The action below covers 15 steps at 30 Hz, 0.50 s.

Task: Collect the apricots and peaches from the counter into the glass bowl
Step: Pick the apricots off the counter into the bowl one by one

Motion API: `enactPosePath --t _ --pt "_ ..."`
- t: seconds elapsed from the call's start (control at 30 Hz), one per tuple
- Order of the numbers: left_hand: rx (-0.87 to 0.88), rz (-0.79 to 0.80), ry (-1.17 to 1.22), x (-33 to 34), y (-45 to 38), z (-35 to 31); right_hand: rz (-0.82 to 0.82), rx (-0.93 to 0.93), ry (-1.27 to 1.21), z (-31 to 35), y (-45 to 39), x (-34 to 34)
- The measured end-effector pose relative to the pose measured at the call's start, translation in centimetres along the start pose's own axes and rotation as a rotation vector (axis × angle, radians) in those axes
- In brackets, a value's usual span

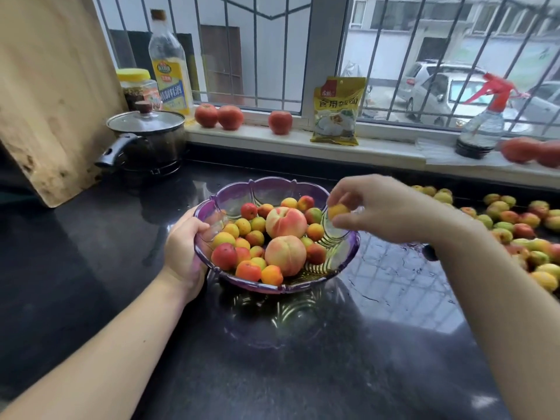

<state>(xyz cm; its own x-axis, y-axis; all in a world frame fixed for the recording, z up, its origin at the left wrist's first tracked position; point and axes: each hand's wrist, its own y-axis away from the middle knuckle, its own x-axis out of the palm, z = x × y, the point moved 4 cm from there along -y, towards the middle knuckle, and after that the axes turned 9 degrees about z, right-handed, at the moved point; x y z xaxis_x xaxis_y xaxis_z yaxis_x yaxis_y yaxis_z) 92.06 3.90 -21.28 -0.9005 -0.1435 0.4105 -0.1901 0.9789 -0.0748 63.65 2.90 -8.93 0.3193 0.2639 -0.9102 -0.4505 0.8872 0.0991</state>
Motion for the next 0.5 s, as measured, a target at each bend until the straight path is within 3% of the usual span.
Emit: enactPosePath --t 0.2,0.27,0.37,0.43,0.5 --pt "0.012 0.013 0.018 0.2 0.3 -0.1 -0.025 0.065 0.256 -0.8 -1.6 3.0" --pt "0.024 0.022 -0.001 0.1 0.2 0.1 -0.049 0.031 0.159 -1.0 -1.6 2.2" --pt "0.039 0.043 -0.021 0.1 0.1 0.2 -0.267 0.061 -0.129 -2.5 -0.5 -0.8" --pt "0.049 0.048 -0.015 0.2 0.1 0.3 -0.427 0.154 -0.24 -5.4 -0.1 -2.4" --pt "0.059 0.052 -0.03 0.3 0.0 0.2 -0.488 0.313 -0.222 -9.0 -0.2 -2.5"
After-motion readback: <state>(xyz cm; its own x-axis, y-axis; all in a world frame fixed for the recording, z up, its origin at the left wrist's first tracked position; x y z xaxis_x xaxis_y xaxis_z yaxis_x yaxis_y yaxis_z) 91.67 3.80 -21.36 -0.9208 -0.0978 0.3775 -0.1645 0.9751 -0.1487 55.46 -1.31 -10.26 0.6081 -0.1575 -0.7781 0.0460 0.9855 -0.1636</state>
